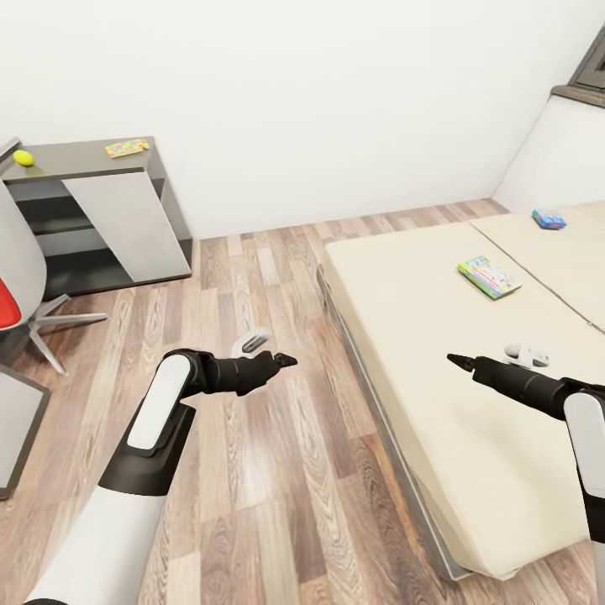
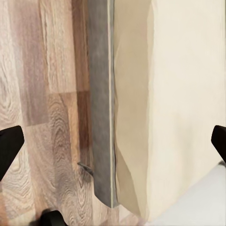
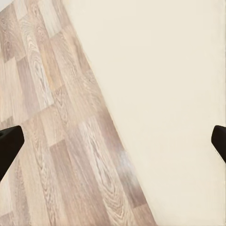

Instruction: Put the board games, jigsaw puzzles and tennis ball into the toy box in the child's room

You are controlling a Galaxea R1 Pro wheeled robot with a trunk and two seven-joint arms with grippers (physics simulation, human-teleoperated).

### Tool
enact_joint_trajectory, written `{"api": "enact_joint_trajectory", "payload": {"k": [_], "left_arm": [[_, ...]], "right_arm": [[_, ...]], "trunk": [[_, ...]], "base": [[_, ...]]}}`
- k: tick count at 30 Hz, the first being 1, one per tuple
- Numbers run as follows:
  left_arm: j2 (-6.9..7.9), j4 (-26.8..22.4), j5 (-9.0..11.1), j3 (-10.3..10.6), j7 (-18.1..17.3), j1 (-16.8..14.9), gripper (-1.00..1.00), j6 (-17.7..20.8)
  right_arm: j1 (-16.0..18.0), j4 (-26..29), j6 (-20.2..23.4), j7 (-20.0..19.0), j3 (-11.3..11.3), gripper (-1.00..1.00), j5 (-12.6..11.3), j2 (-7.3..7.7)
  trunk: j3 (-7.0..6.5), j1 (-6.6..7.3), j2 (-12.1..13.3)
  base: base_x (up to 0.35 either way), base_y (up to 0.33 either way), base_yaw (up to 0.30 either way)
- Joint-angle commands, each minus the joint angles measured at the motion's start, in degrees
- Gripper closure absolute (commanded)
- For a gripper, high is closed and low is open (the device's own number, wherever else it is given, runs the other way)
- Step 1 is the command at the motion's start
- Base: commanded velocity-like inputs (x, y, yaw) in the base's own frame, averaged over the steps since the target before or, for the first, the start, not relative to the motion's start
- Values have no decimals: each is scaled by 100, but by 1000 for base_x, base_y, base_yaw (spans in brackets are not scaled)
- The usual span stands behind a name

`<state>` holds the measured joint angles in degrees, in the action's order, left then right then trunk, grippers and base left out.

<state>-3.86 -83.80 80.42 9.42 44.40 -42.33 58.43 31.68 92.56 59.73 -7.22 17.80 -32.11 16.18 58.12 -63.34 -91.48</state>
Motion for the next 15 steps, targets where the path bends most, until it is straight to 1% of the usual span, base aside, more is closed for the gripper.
{"api": "enact_joint_trajectory", "payload": {"k": [1,15], "left_arm": [[-1,-5,53,-2,60,-3,-100,9],[-1,-5,54,-2,60,-3,-100,6]], "right_arm": [[5,2,27,-60,7,-100,55,0],[5,3,27,-60,5,-100,55,-1]], "trunk": [[-6,0,-2],[-136,0,-2]], "base": [[0,1,-134],[0,0,-134]]}}
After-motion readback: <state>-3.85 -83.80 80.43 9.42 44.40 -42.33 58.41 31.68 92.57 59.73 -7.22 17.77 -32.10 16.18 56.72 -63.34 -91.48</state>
